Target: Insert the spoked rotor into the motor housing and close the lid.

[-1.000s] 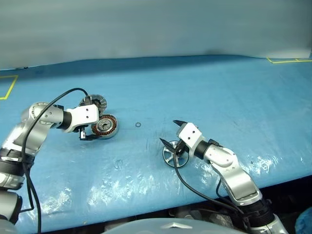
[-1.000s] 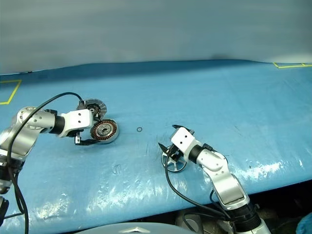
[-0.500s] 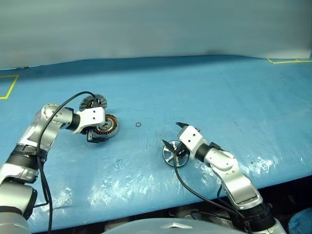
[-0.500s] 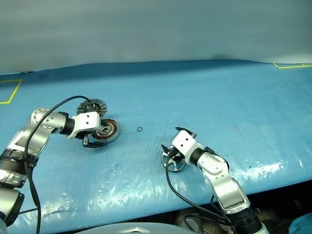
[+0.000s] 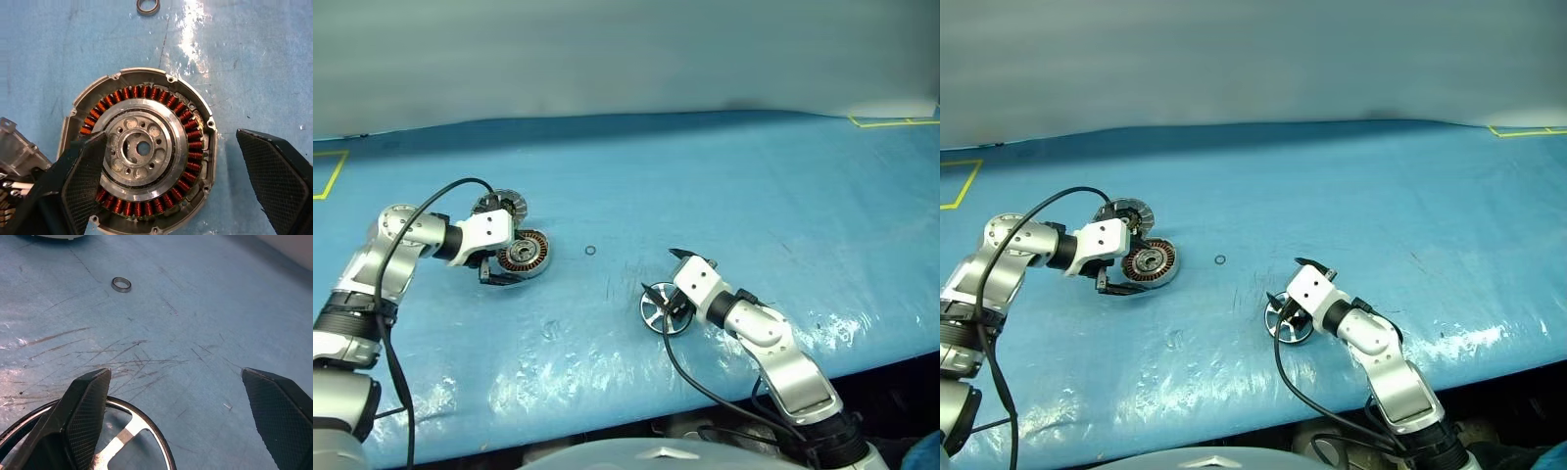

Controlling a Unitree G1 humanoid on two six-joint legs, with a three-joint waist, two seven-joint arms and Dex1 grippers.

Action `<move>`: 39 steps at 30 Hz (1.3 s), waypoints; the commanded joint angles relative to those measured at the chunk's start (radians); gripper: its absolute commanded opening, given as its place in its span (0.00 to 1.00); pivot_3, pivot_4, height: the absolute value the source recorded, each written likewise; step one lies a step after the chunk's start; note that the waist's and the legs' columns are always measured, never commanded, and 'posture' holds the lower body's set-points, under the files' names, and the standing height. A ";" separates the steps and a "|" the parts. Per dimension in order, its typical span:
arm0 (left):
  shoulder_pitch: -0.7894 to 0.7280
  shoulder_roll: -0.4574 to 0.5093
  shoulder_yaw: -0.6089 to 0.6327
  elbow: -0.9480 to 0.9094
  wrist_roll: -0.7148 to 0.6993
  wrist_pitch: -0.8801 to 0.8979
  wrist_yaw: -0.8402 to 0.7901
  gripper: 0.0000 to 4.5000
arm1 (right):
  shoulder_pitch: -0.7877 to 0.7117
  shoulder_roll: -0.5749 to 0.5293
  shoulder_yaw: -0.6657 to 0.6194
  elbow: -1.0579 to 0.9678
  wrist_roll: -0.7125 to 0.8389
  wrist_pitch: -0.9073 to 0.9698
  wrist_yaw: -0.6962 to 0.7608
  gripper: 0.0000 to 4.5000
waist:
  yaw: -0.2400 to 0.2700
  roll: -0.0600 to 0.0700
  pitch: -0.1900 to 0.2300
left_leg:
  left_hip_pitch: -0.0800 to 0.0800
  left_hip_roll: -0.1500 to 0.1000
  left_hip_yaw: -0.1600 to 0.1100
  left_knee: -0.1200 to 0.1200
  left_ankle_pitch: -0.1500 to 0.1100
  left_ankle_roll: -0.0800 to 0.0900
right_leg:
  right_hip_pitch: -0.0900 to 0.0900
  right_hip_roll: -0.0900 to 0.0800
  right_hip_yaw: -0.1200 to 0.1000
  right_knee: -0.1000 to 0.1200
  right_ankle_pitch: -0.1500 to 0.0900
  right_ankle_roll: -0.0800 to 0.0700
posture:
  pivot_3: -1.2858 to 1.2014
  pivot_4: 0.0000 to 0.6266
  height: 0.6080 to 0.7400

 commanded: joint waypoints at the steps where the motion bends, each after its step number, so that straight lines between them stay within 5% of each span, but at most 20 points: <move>1: 0.019 0.016 0.024 -0.034 -0.012 -0.007 -0.007 1.00 | 0.003 -0.004 -0.013 -0.012 -0.008 -0.007 -0.005 1.00 | 0.000 0.000 0.000 | 0.000 0.000 0.000 0.000 0.000 0.000 | 0.000 0.000 0.000 0.000 0.000 0.000 | 0.52 0.24 1.00; 20: 0.027 -0.053 -0.046 -0.009 0.099 -0.008 0.066 1.00 | 0.005 0.002 -0.011 0.005 -0.013 -0.002 -0.001 1.00 | 0.003 -0.001 -0.001 | 0.001 0.000 0.000 0.000 0.000 0.000 | 0.001 0.000 0.000 0.001 0.000 0.000 | 0.52 0.24 1.00; 26: 0.026 -0.073 -0.070 -0.004 0.126 -0.033 0.077 0.66 | 0.009 0.010 -0.008 -0.001 -0.013 0.003 -0.001 1.00 | 0.003 -0.001 -0.001 | 0.004 0.000 0.001 0.001 0.000 0.000 | 0.003 0.000 0.001 0.002 0.000 0.000 | 0.52 0.24 1.00; 30: 0.035 -0.076 -0.077 -0.006 0.119 -0.047 0.050 0.66 | 0.012 0.007 -0.009 -0.004 -0.019 0.002 -0.004 1.00 | 0.005 -0.001 -0.001 | 0.005 -0.001 0.002 0.001 0.000 0.000 | 0.003 0.000 0.002 0.003 0.000 0.000 | 0.52 0.24 1.00; 34: 0.055 -0.076 -0.086 -0.036 0.124 -0.080 0.041 0.49 | 0.015 0.008 -0.015 -0.008 -0.018 0.004 -0.007 1.00 | 0.007 0.000 -0.002 | 0.006 -0.001 0.002 0.001 0.000 0.001 | 0.004 0.000 0.003 0.003 0.000 0.000 | 0.52 0.24 1.00; 39: 0.096 -0.105 -0.071 -0.191 0.023 -0.062 -0.020 0.49 | 0.021 0.014 -0.026 -0.015 0.004 0.008 -0.002 1.00 | 0.014 0.001 -0.003 | 0.007 0.000 0.004 0.001 -0.001 0.002 | 0.004 -0.001 0.005 0.003 0.000 0.000 | 0.52 0.24 1.00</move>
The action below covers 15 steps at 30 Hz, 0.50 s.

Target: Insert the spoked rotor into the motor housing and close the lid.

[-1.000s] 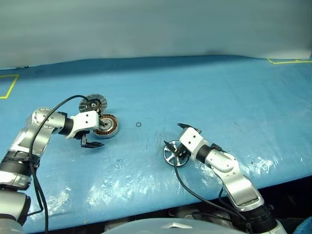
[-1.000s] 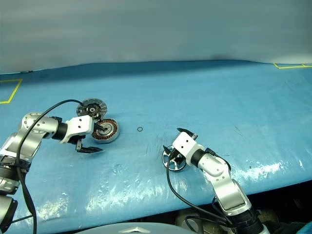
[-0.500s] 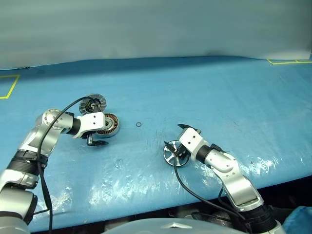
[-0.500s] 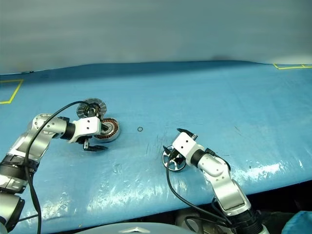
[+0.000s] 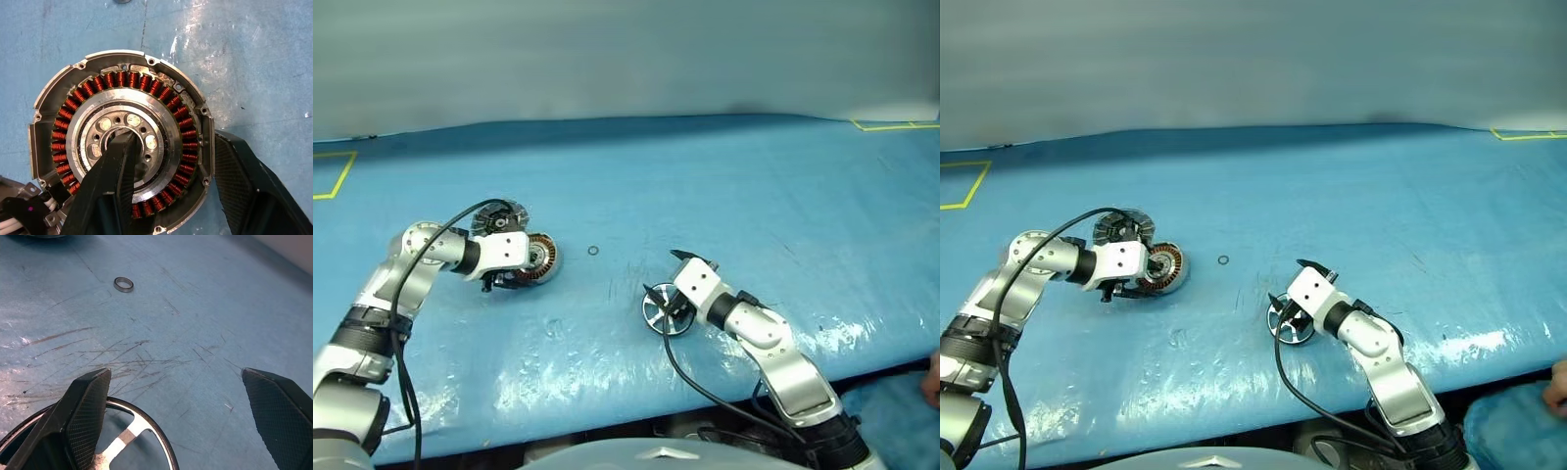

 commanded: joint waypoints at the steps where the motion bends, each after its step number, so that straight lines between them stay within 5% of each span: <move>1: 0.022 -0.025 -0.044 -0.108 -0.027 -0.015 -0.036 0.49 | 0.009 0.013 -0.031 -0.020 0.034 0.009 0.001 1.00 | 0.003 0.000 0.000 | 0.000 0.000 0.000 0.000 0.000 0.000 | 0.000 0.000 0.000 0.000 0.000 0.000 | 0.52 0.24 1.00; 15: -0.028 -0.022 -0.202 -0.103 0.158 -0.136 -0.055 0.49 | 0.009 0.013 -0.046 -0.032 0.037 0.019 -0.001 1.00 | 0.005 0.000 0.000 | 0.003 -0.001 0.004 0.000 -0.001 0.001 | 0.000 0.001 0.004 0.001 0.000 0.000 | 0.52 0.24 1.00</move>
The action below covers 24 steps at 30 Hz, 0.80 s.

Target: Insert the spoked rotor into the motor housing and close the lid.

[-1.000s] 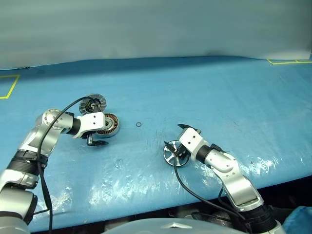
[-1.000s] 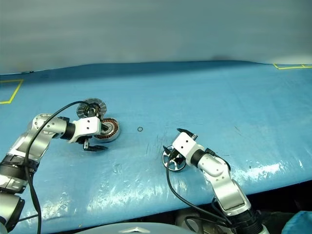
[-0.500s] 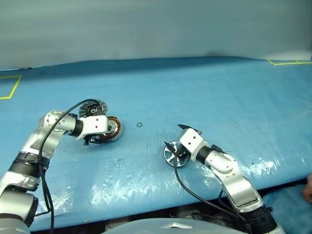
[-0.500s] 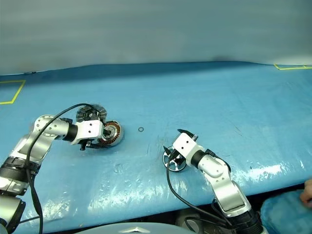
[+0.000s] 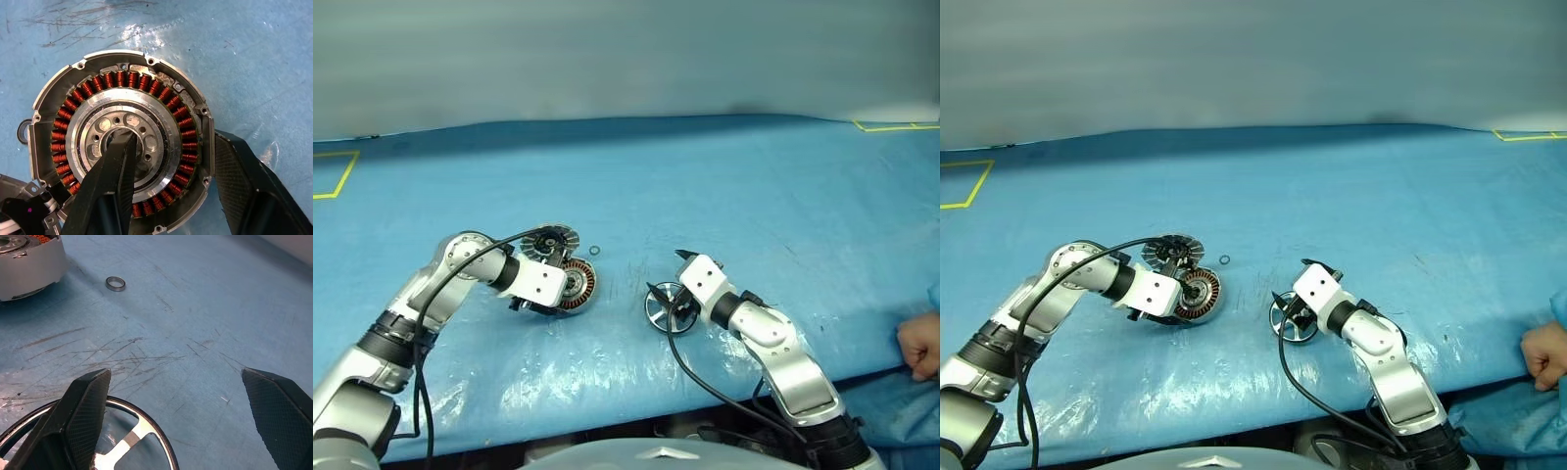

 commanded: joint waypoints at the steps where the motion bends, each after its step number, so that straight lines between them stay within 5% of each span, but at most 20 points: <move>1: -0.003 -0.005 -0.045 0.039 0.062 0.004 0.005 0.49 | 0.007 0.002 -0.011 -0.034 0.002 -0.005 -0.009 1.00 | 0.000 0.000 0.000 | 0.001 0.000 0.001 0.000 0.000 0.000 | 0.000 0.000 0.001 0.000 0.000 0.000 | 0.52 0.24 1.00; 12: 0.012 -0.025 -0.005 -0.090 -0.075 0.222 -0.070 0.49 | 0.019 0.000 -0.013 -0.037 -0.007 -0.003 -0.018 1.00 | 0.004 0.000 -0.001 | 0.005 0.001 0.007 0.000 -0.001 0.008 | -0.001 0.000 0.010 0.006 -0.004 -0.001 | 0.52 0.24 1.00; 24: 0.013 0.091 -0.016 -0.156 -0.005 0.183 -0.091 0.49 | 0.009 0.012 0.006 -0.017 -0.011 -0.016 -0.026 1.00 | -0.009 -0.005 0.003 | 0.003 0.001 0.008 0.000 -0.002 0.008 | -0.004 0.000 0.011 0.006 -0.004 -0.004 | 0.52 0.24 1.00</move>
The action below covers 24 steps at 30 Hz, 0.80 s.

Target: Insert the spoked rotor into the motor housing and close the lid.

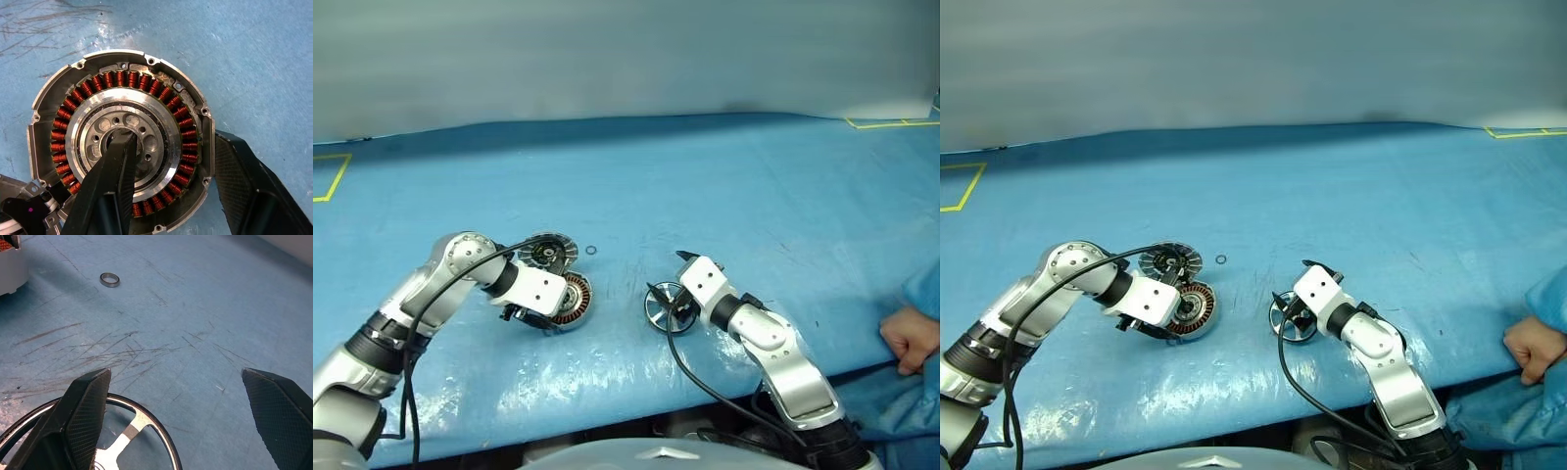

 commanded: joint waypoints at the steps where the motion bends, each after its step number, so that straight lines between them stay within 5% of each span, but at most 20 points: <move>1: -0.007 0.019 0.001 -0.001 0.040 -0.003 0.020 0.49 | -0.007 0.003 0.005 -0.008 -0.010 -0.015 -0.006 1.00 | -0.002 0.000 0.000 | 0.000 0.000 0.000 0.000 0.000 0.000 | 0.000 0.000 0.000 0.000 0.000 0.000 | 0.52 0.24 1.00; 10: 0.010 -0.006 -0.008 -0.019 0.054 0.024 0.043 0.49 | -0.015 0.003 0.007 0.002 -0.016 -0.019 -0.007 1.00 | -0.004 0.000 0.000 | 0.000 0.000 0.000 0.000 0.000 0.000 | 0.000 0.000 0.000 0.001 0.000 0.000 | 0.52 0.24 1.00; 16: 0.013 -0.040 0.033 -0.037 0.008 0.095 0.083 0.87 | -0.016 0.005 0.008 0.003 -0.013 -0.017 -0.003 1.00 | -0.004 0.000 0.000 | 0.000 0.001 0.000 0.000 0.000 0.000 | 0.000 0.000 0.000 0.001 0.000 0.000 | 0.52 0.24 1.00; 24: 0.030 -0.007 0.136 -0.097 -0.130 0.105 0.073 0.87 | -0.012 0.004 0.004 0.000 -0.008 -0.019 0.001 1.00 | -0.007 -0.001 0.001 | -0.001 0.003 0.000 0.000 0.000 0.000 | -0.001 0.000 0.000 0.000 0.000 0.000 | 0.52 0.24 1.00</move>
